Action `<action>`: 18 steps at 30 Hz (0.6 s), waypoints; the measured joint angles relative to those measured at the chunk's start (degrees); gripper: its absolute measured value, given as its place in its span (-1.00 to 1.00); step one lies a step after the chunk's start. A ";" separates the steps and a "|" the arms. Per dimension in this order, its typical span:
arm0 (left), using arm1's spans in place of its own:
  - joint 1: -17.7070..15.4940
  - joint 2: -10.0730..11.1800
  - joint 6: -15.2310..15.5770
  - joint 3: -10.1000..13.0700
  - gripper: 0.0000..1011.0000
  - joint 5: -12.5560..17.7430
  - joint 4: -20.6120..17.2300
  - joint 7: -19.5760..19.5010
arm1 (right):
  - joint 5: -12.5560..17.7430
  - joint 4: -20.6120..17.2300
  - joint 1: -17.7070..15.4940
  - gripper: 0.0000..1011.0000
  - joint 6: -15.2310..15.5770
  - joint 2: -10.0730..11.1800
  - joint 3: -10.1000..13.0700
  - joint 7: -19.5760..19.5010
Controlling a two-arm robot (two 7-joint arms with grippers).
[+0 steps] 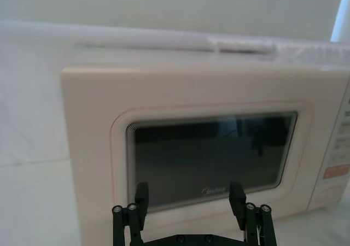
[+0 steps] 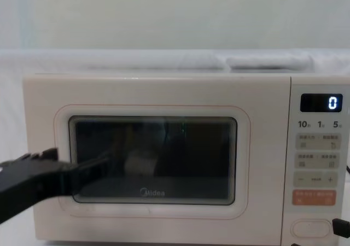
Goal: Press the button to open the microwave door with one hand; close the microwave door with the other hand.
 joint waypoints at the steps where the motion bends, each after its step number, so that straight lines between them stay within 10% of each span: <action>1: 0.45 0.03 -0.19 -0.31 0.93 -0.09 0.21 -0.01 | 0.00 0.00 0.00 0.98 0.00 0.00 0.00 0.00; 18: 4.18 0.32 -1.02 -2.17 0.98 -0.31 1.03 -0.31 | 0.00 0.00 0.00 0.98 0.00 0.00 0.00 0.00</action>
